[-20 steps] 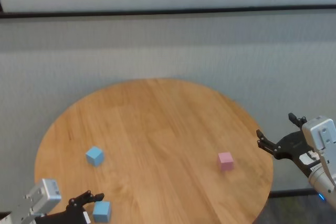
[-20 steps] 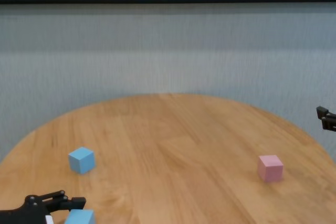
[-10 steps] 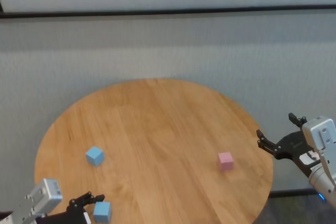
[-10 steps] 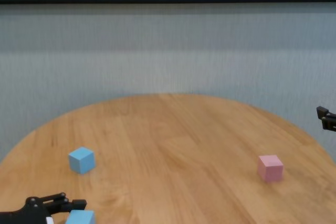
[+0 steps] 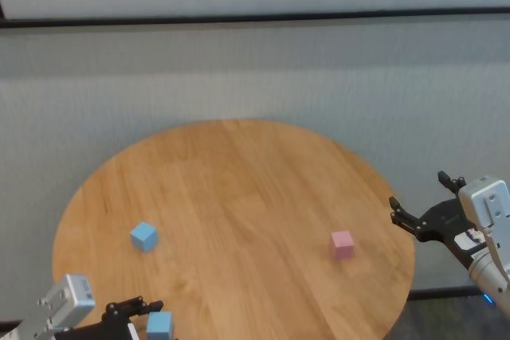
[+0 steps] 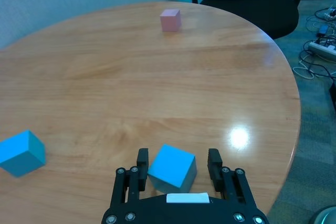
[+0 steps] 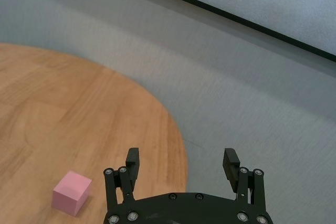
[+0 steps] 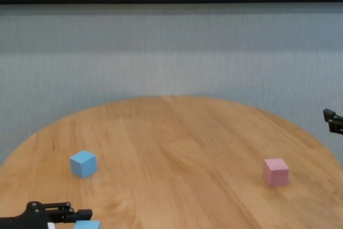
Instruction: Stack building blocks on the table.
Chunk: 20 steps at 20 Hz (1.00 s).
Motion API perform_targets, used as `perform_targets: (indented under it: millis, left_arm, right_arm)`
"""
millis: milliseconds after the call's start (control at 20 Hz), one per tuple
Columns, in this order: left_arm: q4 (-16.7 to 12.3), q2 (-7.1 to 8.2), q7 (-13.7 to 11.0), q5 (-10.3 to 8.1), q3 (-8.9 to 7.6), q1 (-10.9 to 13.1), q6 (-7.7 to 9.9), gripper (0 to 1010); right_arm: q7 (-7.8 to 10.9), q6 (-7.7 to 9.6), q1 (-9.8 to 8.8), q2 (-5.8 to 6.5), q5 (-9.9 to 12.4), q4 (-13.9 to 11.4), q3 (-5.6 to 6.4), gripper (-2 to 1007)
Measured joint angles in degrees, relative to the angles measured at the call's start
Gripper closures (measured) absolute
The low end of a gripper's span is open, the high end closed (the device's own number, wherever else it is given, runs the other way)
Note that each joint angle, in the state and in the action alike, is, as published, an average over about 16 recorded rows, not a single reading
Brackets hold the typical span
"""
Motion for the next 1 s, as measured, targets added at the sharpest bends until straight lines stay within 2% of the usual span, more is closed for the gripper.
perform_targets:
  millis: [300, 550, 750, 1000]
  left_arm:
    - [-0.3, -0.08, 0.6, 0.28, -0.1, 0.1, -0.18, 446]
    - [-0.7, -0.49, 1.4, 0.76, -0.27, -0.1, -0.22, 552]
    - [-1.0, -1.11, 2.2, 1.35, -0.33, -0.5, -0.11, 596]
    - [-1.5, -2.33, 3.0, 2.23, -0.1, -1.5, 0.22, 604]
  right_arm:
    - [0.0, 0.0, 0.0, 0.0, 0.0, 0.0, 0.0, 0]
    - [0.0, 0.0, 0.0, 0.0, 0.0, 0.0, 0.0, 1]
    - [0.0, 0.0, 0.0, 0.0, 0.0, 0.0, 0.0, 0]
    - [0.0, 0.0, 0.0, 0.0, 0.0, 0.0, 0.0, 0]
